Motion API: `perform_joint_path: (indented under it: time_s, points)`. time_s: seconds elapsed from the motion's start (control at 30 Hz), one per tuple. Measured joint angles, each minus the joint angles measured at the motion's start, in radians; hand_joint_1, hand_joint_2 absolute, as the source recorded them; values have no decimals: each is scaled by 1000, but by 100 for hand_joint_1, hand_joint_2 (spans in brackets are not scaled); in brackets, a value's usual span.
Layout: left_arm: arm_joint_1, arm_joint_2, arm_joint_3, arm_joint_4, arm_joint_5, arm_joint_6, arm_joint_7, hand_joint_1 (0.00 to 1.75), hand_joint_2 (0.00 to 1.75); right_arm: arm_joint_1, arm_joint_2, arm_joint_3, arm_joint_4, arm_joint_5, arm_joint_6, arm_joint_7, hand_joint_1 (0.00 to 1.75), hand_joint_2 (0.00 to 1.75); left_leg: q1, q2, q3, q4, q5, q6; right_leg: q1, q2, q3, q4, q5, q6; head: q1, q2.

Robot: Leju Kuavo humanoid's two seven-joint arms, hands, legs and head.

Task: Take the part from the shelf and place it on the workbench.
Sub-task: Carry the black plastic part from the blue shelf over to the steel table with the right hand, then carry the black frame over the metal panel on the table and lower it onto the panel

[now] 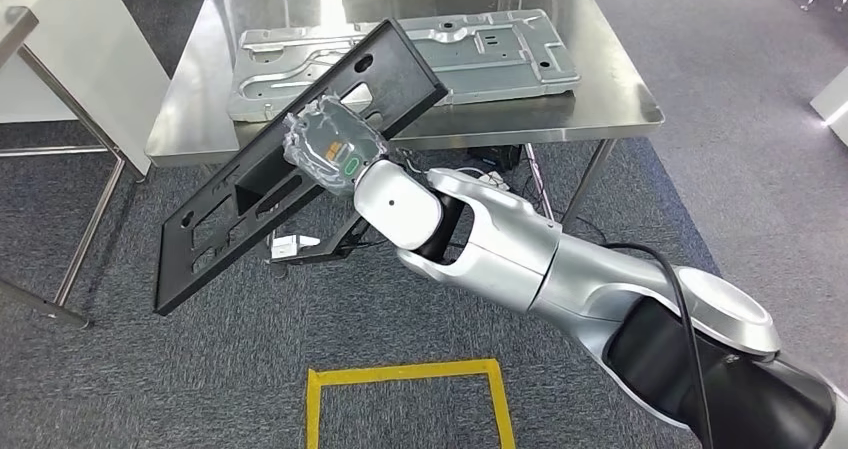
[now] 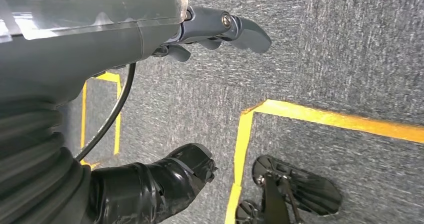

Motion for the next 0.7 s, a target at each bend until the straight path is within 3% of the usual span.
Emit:
perform_joint_path:
  time_s: [0.07, 0.1, 0.2, 0.23, 0.27, 0.33, 0.4, 0.43, 0.57, 0.63, 0.7]
  points:
    - [2, 0, 0, 0, 0, 0, 0, 0, 175, -2, 2, 0, 3, 0, 0, 0, 175, 175, 4, 0, 11, -9, -1, 10, 0, -2, -6, 21, -15, 11, 1, 0]
    - [2, 0, 0, 0, -1, 0, 0, 0, 175, -4, 3, 0, 5, 0, 0, 0, 175, 175, 7, 1, 17, -13, -2, 15, -1, -2, -23, 56, -32, 16, 3, 0]
    - [2, 0, 0, 0, -1, 0, 0, 0, 175, -3, 3, 0, 9, 3, -2, 3, 175, 175, 6, 2, 29, -14, -13, 27, -6, -4, -129, 237, -94, 25, 5, 0]
    - [2, 0, 0, 0, 0, 0, 0, 0, 175, -1, 3, 0, 11, 4, -2, 5, 175, 175, 6, 1, 33, -14, -17, 28, -8, -4, -156, 272, -94, 26, 5, 0]
    - [3, 0, 0, 0, 1, 0, 0, 0, 175, 1, 3, 0, 13, 5, -3, 7, 175, 175, 6, 1, 38, -13, -22, 28, -10, -4, -166, 273, -76, 26, 5, 0]
    - [4, 0, 0, 0, 3, 0, 1, 0, 175, 0, 3, -3, 15, 7, -8, 13, 175, 175, 6, -1, 52, -10, -34, 24, -12, -5, -130, 170, 1, 23, 5, 0]
    - [4, -1, 0, 0, 4, 2, 2, 0, 175, -4, 3, -10, 14, 10, -21, 26, 175, 175, 4, -3, 61, -5, -47, 16, -10, -4, -75, 53, 48, 17, 5, 0]
    - [4, -1, 0, 0, 4, 4, 2, 0, 175, -5, 4, -16, 14, 12, -30, 36, 175, 175, 3, -4, 62, -4, -52, 11, -8, -3, -60, 23, 52, 13, 4, 0]
    - [5, -4, 1, 0, 4, 11, 3, 0, 175, -1, 7, -47, 8, 23, -63, 81, 175, 175, 5, -2, 63, 1, -67, -9, -6, 1, -43, 4, 40, -6, 2, 0]
    - [4, -6, 1, 0, 4, 15, 0, 0, 175, 0, 9, -64, 2, 35, -77, 96, 175, 175, 7, 0, 31, 74, -103, -17, -9, 1, -30, -3, 35, -17, -1, 0]
    - [3, -6, 1, 0, 4, 18, -3, 0, 175, 4, 10, -77, -3, 47, -83, 103, 175, 175, 8, 1, -43, 209, -148, -22, -7, 1, -19, -3, 26, -24, -2, 0]
